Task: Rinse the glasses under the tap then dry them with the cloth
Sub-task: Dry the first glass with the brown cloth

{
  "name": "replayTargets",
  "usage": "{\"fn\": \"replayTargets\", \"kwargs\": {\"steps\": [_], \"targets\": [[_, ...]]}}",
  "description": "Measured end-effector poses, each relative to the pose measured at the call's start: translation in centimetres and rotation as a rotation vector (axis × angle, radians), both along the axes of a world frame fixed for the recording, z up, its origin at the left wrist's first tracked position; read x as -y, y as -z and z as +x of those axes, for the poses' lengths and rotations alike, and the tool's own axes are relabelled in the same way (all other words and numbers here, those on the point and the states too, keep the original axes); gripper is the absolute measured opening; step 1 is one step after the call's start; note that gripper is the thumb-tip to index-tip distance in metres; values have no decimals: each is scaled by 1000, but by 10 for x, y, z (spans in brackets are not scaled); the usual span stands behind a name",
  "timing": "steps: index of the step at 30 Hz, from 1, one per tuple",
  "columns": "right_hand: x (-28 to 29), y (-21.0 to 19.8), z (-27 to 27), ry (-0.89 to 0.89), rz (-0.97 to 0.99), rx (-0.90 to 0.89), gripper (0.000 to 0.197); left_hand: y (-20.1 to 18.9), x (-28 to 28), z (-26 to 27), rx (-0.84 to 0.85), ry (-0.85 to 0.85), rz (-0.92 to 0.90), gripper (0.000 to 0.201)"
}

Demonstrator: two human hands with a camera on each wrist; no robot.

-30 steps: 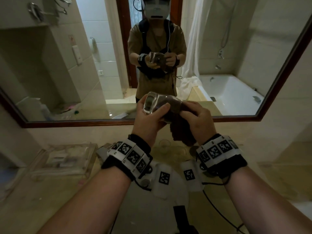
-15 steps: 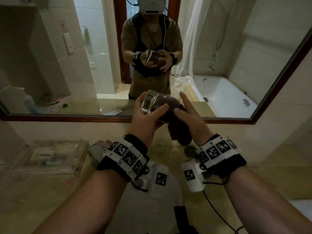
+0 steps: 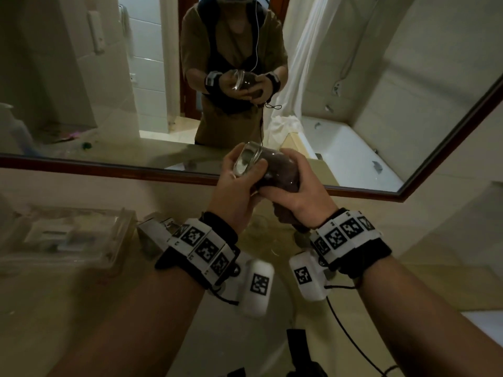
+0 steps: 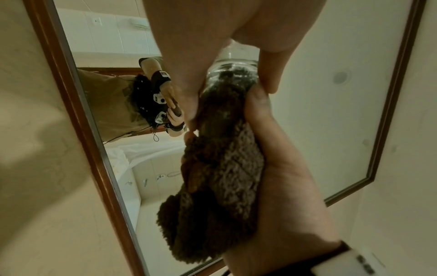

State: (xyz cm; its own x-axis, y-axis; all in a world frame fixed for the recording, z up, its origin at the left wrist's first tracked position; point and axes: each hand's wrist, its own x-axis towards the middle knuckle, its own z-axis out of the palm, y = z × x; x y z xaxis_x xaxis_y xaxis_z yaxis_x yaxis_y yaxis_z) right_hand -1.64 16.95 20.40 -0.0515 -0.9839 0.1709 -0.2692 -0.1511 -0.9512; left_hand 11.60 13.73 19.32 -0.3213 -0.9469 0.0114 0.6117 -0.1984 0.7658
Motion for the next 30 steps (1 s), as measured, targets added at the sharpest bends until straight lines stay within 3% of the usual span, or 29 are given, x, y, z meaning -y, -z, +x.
{"fn": "replayTargets", "kwargs": {"steps": [5, 8, 10, 15, 18, 20, 25, 27, 30], "targets": [[3, -4, 12, 14, -75, -169, 74, -7, 11, 24, 247, 57, -14, 43], [4, -3, 19, 4, -119, -271, 76, -12, 13, 38, 281, 84, -6, 46], [3, -3, 22, -16, -77, -250, 78, -11, 12, 43, 301, 46, -44, 45], [3, -1, 18, -68, 58, 14, 70, -3, 8, 44, 363, 19, -70, 51], [4, 5, 15, -93, 14, -43, 71, -8, 0, 45, 372, 52, -70, 39], [4, 6, 12, -82, -60, -103, 76, -13, -2, 42, 353, 63, -16, 42], [2, 3, 3, -89, -220, -252, 86, -32, -8, 34, 450, 19, -7, 33], [4, 3, -1, -125, -175, -201, 90, -36, -12, 32, 461, -6, -74, 22], [5, 5, -10, -250, 29, 119, 81, -38, -19, 27, 565, -27, -154, 23]]}}
